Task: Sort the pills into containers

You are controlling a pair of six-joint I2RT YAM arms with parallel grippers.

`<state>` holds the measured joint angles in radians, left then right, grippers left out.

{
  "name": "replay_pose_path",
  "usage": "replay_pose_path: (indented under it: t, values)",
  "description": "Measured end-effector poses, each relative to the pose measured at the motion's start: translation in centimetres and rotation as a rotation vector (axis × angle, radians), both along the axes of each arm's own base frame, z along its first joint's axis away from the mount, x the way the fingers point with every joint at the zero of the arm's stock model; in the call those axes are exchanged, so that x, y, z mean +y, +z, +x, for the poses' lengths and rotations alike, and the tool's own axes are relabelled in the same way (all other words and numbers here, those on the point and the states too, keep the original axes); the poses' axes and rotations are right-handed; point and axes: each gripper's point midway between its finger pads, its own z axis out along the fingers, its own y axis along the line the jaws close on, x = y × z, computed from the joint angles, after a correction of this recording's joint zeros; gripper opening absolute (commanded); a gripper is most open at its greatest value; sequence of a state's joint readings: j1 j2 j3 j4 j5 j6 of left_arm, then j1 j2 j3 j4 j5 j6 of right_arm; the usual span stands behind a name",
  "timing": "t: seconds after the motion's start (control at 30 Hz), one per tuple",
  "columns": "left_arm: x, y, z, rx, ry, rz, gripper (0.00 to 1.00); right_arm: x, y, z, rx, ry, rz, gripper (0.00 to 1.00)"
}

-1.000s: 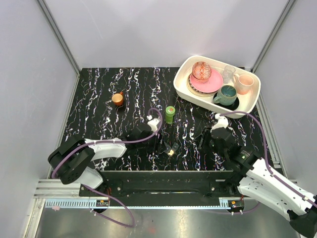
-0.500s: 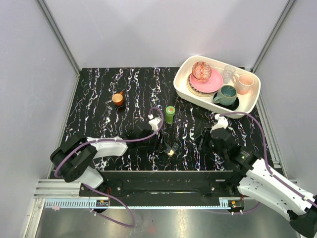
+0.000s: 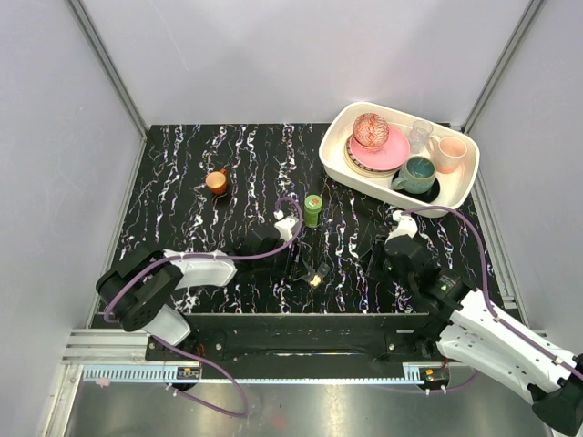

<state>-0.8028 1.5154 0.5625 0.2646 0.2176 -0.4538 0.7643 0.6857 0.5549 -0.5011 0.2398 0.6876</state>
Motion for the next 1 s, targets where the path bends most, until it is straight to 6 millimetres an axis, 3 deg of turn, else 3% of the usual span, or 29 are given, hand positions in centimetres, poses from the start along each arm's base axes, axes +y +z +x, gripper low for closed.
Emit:
replay_pose_path:
  t: [0.27,0.43,0.63,1.0]
  values:
    - [-0.4,-0.2,0.0,0.005,-0.007,-0.014,0.52,0.1,-0.1,-0.2,0.008,0.008,0.005,0.27]
    - [-0.6,-0.2,0.2,0.005,-0.005,-0.024,0.50,0.2,-0.6,-0.3,0.023,0.016,0.001,0.19]
    - [-0.9,-0.2,0.3,0.004,-0.004,-0.036,0.50,0.5,-1.9,-0.5,0.071,0.027,-0.025,0.09]
    - [-0.9,-0.2,0.4,0.003,-0.004,-0.038,0.49,2.3,-4.8,-0.4,0.155,0.075,-0.041,0.05]
